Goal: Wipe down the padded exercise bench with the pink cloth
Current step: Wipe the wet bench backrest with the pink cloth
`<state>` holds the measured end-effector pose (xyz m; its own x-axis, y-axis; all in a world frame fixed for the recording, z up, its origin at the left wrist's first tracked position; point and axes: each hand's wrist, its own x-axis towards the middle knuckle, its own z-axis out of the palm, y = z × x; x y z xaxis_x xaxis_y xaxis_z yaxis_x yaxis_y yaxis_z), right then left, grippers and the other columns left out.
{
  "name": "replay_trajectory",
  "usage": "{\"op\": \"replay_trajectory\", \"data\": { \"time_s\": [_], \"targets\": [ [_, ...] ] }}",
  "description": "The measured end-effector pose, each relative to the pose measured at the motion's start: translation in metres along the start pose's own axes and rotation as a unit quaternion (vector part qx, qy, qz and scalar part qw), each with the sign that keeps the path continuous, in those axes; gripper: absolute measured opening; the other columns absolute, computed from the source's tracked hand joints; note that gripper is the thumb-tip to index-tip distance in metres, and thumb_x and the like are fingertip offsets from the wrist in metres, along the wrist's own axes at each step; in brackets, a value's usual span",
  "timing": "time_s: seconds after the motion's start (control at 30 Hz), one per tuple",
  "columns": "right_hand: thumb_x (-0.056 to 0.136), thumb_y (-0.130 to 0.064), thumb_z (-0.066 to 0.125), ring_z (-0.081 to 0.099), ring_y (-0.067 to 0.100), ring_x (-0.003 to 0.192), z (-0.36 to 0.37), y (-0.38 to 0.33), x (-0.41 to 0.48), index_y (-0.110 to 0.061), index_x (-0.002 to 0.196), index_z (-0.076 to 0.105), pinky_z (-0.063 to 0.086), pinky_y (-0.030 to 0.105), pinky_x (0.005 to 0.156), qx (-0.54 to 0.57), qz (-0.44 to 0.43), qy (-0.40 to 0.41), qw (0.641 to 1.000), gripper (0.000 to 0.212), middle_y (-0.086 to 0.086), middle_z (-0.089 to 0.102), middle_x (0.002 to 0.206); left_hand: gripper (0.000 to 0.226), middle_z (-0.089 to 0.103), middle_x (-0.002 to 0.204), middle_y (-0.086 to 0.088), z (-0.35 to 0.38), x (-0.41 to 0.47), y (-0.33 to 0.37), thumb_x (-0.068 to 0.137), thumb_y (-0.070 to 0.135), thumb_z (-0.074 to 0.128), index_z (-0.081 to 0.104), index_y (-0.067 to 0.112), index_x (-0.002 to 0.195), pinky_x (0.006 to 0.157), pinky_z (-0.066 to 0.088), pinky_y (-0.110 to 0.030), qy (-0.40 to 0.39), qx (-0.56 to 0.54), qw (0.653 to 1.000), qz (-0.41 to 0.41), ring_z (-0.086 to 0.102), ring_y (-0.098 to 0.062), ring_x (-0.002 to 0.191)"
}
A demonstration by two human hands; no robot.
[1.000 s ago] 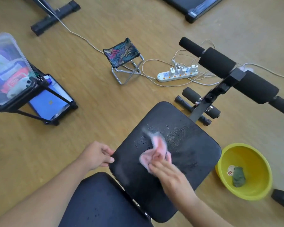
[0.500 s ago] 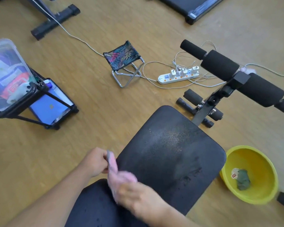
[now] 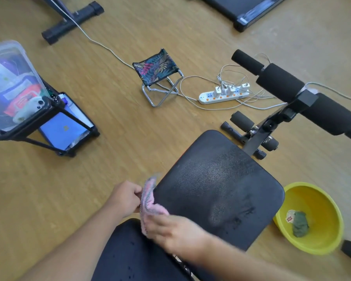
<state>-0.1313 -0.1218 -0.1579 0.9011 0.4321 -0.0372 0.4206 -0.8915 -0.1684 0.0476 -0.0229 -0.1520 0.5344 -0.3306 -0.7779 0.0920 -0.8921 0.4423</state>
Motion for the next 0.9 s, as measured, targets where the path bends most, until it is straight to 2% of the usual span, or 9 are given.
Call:
{"op": "replay_trajectory", "data": {
  "time_s": [0.1,0.23,0.33,0.5,0.57,0.63,0.7,0.8,0.9],
  "targets": [
    [0.107,-0.006,0.047,0.066,0.018,0.113,-0.032,0.094,-0.022,-0.018,0.120,0.071,0.051,0.031,0.096,0.167,0.189,0.138,0.958,0.030,-0.009,0.070,0.124,0.028,0.072,0.072,-0.005,0.000,-0.001,0.001,0.072,-0.012,0.076,0.072,0.013,0.060,0.059,0.062,-0.027,-0.012,-0.033,0.999,-0.016,0.072,-0.017,0.066],
    [0.098,0.001,0.058,0.058,0.025,0.119,-0.037,0.130,0.002,-0.012,0.115,0.074,0.051,0.029,0.094,0.102,0.503,0.206,0.833,0.026,0.003,0.071,0.121,0.021,0.073,0.087,-0.008,0.002,-0.002,0.004,0.071,-0.006,0.082,0.074,0.013,0.075,0.056,0.059,-0.019,-0.013,-0.046,0.999,-0.024,0.074,-0.018,0.076],
    [0.109,-0.027,0.035,0.057,0.014,0.124,-0.004,0.031,0.035,-0.024,0.134,0.059,0.048,0.018,0.099,0.214,0.329,0.136,0.910,0.035,-0.006,0.064,0.133,0.013,0.072,0.080,-0.012,0.001,-0.002,0.003,0.075,-0.014,0.073,0.074,-0.002,0.071,0.067,0.063,-0.035,-0.007,-0.031,0.999,-0.016,0.073,-0.026,0.077],
    [0.100,0.000,0.055,0.066,0.029,0.113,-0.014,0.061,-0.046,-0.003,0.102,0.072,0.059,0.041,0.089,0.147,0.107,0.086,0.980,0.017,0.011,0.073,0.114,0.026,0.070,0.069,-0.014,0.005,-0.001,-0.003,0.074,-0.019,0.069,0.071,0.000,0.056,0.054,0.061,-0.026,0.003,-0.034,0.999,-0.007,0.074,-0.032,0.074],
    [0.090,0.011,0.069,0.070,0.031,0.109,-0.033,0.121,-0.086,-0.004,0.099,0.075,0.060,0.042,0.085,0.119,0.261,0.150,0.946,0.018,0.011,0.075,0.111,0.019,0.072,0.081,-0.012,0.004,-0.002,0.001,0.072,-0.012,0.078,0.075,0.007,0.070,0.052,0.059,-0.020,-0.004,-0.048,0.999,-0.021,0.073,-0.025,0.076],
    [0.091,0.012,0.068,0.071,0.036,0.104,-0.044,0.148,-0.132,-0.010,0.108,0.077,0.055,0.033,0.081,0.111,0.537,0.221,0.806,0.029,0.012,0.073,0.121,0.017,0.072,0.088,-0.013,0.002,-0.001,0.001,0.072,-0.008,0.080,0.076,0.002,0.085,0.053,0.059,-0.018,-0.005,-0.038,0.999,-0.025,0.073,-0.023,0.077],
    [0.095,0.010,0.064,0.071,0.034,0.100,-0.036,0.116,-0.162,-0.011,0.110,0.075,0.047,0.026,0.078,0.137,0.640,0.265,0.708,0.028,0.007,0.073,0.118,0.020,0.073,0.090,-0.014,0.002,-0.001,0.002,0.072,-0.007,0.081,0.076,-0.001,0.090,0.051,0.057,-0.016,-0.005,-0.026,0.999,-0.023,0.074,-0.023,0.075],
    [0.101,-0.004,0.061,0.071,0.017,0.096,-0.023,0.007,-0.132,-0.013,0.097,0.079,0.057,0.030,0.084,0.218,0.469,0.247,0.819,0.020,-0.003,0.075,0.102,0.017,0.073,0.089,-0.014,0.001,0.000,0.002,0.071,-0.006,0.082,0.075,0.004,0.084,0.050,0.056,-0.014,0.001,-0.026,0.999,-0.026,0.075,-0.021,0.070],
    [0.095,-0.068,0.035,0.061,-0.005,0.053,-0.018,-0.055,-0.105,-0.013,0.034,0.068,0.049,0.024,0.052,0.285,0.396,0.312,0.815,0.089,-0.015,0.068,0.051,0.017,0.073,0.092,-0.016,0.001,0.001,0.002,0.070,-0.005,0.083,0.074,0.005,0.081,0.062,0.061,-0.023,0.003,-0.030,0.999,-0.032,0.075,-0.023,0.072]
  ]
}}
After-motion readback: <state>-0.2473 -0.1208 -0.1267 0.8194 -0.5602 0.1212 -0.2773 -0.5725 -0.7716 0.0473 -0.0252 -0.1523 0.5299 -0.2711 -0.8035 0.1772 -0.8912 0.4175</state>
